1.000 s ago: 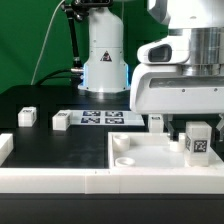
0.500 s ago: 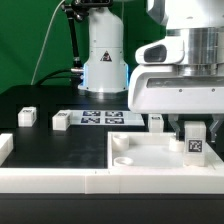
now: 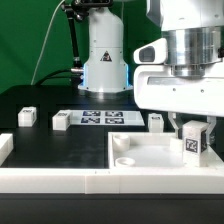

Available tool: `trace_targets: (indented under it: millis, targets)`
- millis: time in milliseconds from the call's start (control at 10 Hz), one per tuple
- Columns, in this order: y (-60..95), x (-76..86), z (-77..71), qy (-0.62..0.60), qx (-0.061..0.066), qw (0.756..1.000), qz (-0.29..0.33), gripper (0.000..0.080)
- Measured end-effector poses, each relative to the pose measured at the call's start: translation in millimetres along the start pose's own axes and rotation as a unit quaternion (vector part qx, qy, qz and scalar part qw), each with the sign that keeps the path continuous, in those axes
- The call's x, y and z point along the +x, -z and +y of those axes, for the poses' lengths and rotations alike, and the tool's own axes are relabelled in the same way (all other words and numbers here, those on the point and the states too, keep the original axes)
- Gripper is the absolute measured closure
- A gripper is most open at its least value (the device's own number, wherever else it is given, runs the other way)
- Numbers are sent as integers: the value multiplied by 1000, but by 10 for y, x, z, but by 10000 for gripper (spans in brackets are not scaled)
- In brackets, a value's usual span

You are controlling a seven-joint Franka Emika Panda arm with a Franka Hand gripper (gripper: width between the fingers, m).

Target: Assemble one leg

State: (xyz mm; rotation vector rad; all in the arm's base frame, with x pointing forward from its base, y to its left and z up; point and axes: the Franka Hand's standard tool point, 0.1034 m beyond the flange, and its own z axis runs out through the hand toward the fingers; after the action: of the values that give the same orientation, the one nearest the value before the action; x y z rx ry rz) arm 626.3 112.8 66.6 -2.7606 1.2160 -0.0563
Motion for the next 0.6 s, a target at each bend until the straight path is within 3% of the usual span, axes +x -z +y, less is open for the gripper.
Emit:
trace_targets:
  millis: [200,600]
  targets:
    - [-4,-14,9,-133,7,991,-10,508]
    - [-9,-36,2,-330,8,944,-12,508]
